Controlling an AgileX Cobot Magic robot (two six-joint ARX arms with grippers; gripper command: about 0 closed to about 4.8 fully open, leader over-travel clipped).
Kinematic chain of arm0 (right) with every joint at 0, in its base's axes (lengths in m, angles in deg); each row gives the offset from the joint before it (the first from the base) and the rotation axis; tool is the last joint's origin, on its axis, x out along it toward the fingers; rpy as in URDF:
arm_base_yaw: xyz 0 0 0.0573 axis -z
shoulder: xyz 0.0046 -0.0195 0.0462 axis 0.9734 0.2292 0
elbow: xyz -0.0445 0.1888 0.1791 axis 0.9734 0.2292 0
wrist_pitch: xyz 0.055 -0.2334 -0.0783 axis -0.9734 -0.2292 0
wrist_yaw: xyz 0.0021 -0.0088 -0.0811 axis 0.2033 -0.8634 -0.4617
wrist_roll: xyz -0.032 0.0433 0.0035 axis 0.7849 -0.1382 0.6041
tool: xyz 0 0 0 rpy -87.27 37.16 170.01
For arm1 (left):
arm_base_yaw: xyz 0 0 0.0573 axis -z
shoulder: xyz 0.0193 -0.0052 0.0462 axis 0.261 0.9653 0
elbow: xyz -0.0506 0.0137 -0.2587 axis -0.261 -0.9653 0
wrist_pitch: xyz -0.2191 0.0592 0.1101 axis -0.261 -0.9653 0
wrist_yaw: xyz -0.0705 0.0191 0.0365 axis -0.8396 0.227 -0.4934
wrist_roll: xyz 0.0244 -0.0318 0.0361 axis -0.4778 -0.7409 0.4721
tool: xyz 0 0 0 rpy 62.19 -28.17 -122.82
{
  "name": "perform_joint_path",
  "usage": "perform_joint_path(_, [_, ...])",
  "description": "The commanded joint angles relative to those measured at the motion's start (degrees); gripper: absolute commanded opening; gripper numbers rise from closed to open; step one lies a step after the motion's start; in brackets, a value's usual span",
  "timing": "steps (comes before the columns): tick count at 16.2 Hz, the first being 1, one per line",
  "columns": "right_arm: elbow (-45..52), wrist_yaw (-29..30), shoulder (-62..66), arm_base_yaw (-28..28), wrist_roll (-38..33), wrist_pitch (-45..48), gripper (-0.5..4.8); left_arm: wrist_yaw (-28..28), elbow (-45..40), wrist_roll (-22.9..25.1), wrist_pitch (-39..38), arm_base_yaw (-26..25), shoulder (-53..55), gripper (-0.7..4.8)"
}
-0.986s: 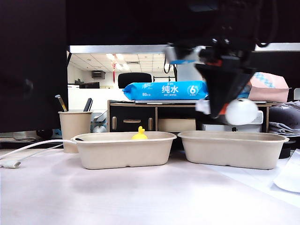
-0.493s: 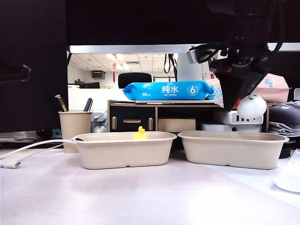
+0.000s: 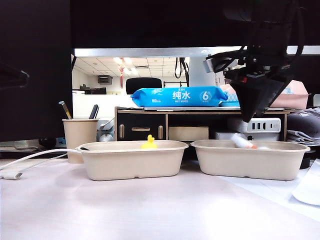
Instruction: Put the dolls with similar colors into the same paper box, while dolls with different colors go into separate paper boxes.
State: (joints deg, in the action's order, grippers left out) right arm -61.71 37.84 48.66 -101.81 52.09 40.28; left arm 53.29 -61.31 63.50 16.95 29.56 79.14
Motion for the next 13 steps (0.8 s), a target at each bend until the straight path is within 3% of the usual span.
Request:
perform_joint_path(1, [-0.26,2.38,-1.46,-0.17,-2.62,-0.7,0.28,-0.07,0.04,-0.13,0.2,-5.51,-0.42,-0.05])
perform_joint_path(2, [-0.22,6.56,-2.75,-0.17,-2.8,-0.02,-0.08,-0.04,0.04,-0.11,0.0,-7.82,-0.42,-0.05])
perform_joint_path(6, [5.73,10.25,-17.46,-0.55,-11.02,13.49,-0.08,-0.09,0.04,-0.11,0.02,-17.11,-0.42,-0.05])
perform_joint_path(7, [10.32,11.82,-25.14,-0.55,-15.91,18.21,-0.08,-0.11,0.04,-0.11,0.02,-21.59,-0.42,-0.05])
perform_joint_path(10, [21.0,14.29,-43.28,-0.59,-19.06,27.32,-0.08,-0.09,0.07,-0.13,0.02,-32.74,-0.42,-0.05])
perform_joint_path(13, [26.21,14.32,-58.86,-0.57,-20.0,28.44,-0.02,-0.02,0.04,-0.13,0.02,-44.02,-0.42,-0.05])
